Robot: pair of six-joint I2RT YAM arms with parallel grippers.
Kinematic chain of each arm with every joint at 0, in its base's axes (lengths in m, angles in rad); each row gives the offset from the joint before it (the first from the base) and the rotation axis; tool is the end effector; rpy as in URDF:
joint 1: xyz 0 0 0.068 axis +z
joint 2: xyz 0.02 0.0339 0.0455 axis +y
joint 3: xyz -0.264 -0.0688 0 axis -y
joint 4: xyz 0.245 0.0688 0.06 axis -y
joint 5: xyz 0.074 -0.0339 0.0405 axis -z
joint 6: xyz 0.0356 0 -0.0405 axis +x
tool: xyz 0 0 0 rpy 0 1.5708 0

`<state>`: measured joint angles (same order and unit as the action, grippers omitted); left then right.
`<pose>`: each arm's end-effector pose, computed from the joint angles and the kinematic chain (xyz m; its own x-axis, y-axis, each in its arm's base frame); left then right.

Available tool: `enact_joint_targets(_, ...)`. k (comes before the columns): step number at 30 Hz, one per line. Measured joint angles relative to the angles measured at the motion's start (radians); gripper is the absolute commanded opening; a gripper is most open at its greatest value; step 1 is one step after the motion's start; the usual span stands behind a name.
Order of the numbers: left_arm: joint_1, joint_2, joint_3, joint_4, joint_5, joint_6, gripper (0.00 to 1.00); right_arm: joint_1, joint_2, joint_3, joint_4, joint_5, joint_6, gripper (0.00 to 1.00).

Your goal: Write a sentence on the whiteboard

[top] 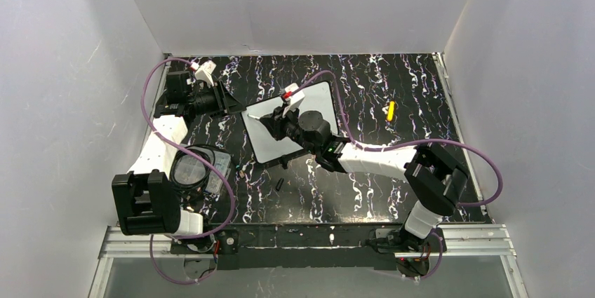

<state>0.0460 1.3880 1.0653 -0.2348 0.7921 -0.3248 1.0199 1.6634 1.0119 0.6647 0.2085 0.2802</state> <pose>0.3082 -0.0112 0.2999 -0.6831 -0.2558 -0.6840 0.3726 0.6835 -0.6277 0.2075 0.3237 0.2770 -0.1939 0.2012 -0.9602 -0.6989 0.6585 0.2791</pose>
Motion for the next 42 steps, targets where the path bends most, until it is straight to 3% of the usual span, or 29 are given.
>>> enact_joint_targets(24, 0.002, 0.011, 0.000, 0.007, -0.005, 0.000, 0.28, 0.034, -0.050, -0.124, -0.004, 0.074, 0.004, 0.01)
enact_joint_targets(42, 0.002, 0.011, 0.000, 0.006, -0.002, 0.000, 0.24, 0.034, -0.068, -0.126, 0.028, 0.090, -0.003, 0.01)
